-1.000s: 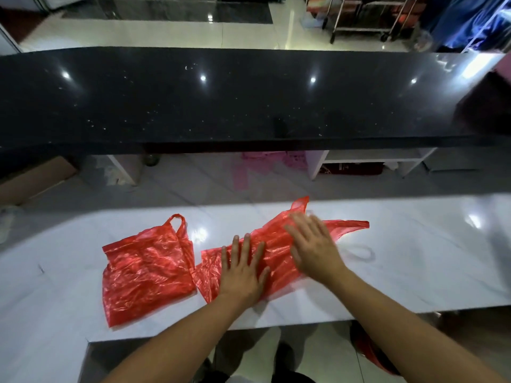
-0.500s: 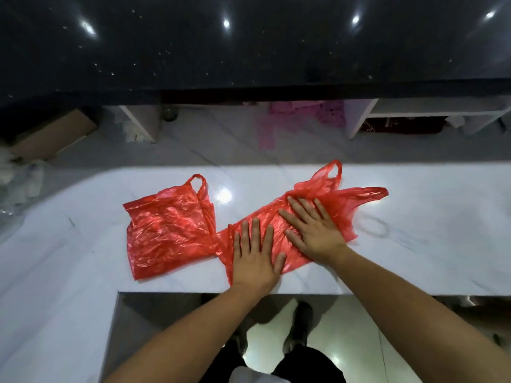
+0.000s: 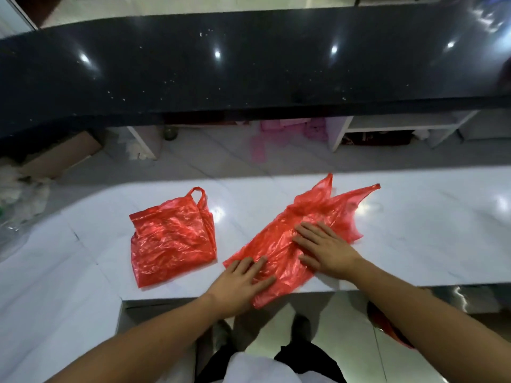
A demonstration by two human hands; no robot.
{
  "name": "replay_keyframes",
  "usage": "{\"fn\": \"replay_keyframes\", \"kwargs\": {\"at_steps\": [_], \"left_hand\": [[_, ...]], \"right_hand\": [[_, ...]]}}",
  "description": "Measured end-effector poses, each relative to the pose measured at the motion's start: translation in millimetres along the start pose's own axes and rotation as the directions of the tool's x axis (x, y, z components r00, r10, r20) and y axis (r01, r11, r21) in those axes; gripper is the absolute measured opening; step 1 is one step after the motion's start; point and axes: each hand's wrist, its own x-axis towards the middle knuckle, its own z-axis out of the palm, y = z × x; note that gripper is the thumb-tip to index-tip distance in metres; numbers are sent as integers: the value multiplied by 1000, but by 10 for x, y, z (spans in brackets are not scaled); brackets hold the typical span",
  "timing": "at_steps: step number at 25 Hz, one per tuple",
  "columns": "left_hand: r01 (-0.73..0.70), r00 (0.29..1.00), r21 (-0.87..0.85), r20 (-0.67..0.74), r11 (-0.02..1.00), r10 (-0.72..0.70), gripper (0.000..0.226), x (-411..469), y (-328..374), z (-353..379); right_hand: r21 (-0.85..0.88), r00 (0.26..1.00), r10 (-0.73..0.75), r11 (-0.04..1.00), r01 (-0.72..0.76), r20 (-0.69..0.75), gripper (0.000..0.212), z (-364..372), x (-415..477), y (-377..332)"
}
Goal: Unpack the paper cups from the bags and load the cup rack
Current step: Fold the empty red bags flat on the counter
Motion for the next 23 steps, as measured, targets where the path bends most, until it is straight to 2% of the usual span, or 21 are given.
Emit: {"fn": "replay_keyframes", "kwargs": {"at_steps": [2, 4, 6, 7, 8, 9, 10, 12, 14, 15, 16, 18, 20, 21, 23], "left_hand": [[-5, 1000, -2, 18, 1000, 5, 80, 25, -8, -129], [28, 999, -26, 22, 999, -27, 70, 61, 29, -270], [41, 999, -82, 4, 996, -41, 64, 84, 85, -427], [25, 999, -141, -34, 990, -30, 62, 94, 97, -524], [-1, 997, -226, -70, 974, -15, 62, 93, 84, -624], [-28, 994, -334, -106, 942, -8, 65, 83, 49, -701], [-46, 988, -470, -152, 882, -30, 70, 63, -6, -751], [-36, 957, -754, -215, 656, -195, 78, -3, -180, -740], [20, 937, -896, -139, 444, -322, 88, -34, -301, -708], [60, 947, -905, -82, 422, -311, 94, -22, -295, -699], [98, 959, -892, -34, 442, -280, 99, 0, -239, -719], [132, 962, -891, 8, 435, -274, 103, 138, -57, -752], [135, 939, -952, 34, 276, -341, 94, 339, 91, -803], [136, 925, -969, 49, 209, -376, 83, 443, 141, -815], [159, 880, -974, 66, 161, -471, 48, 632, 202, -807]], "right_hand": [[32, 997, -73, 997, 74, -20, 75, 49, -278, -225], [49, 995, -92, 994, 94, -28, 76, 98, -425, -439], [77, 995, -54, 995, 60, -84, 57, 192, -467, -577], [136, 988, 7, 991, 14, -156, 47, 229, -470, -626], [281, 959, 126, 958, -51, -255, 40, 245, -470, -671], [481, 923, 283, 867, -129, -262, 41, 165, -485, -720], [660, 887, 422, 723, -204, -188, 44, 57, -509, -756], [854, 802, 597, 434, -288, -33, 35, -150, -561, -738], [927, 752, 657, 245, -285, 58, 16, -339, -609, -647], [946, 749, 654, 163, -279, 108, 14, -405, -609, -603], [955, 759, 631, 95, -281, 161, 16, -430, -610, -553], [959, 777, 586, -1, -283, 230, 25, -436, -602, -490], [956, 773, 582, -29, -291, 252, 26, -418, -576, -468], [952, 758, 598, -30, -306, 262, 25, -410, -558, -466], [935, 700, 679, 56, -350, 221, 27, -385, -528, -484]]}}
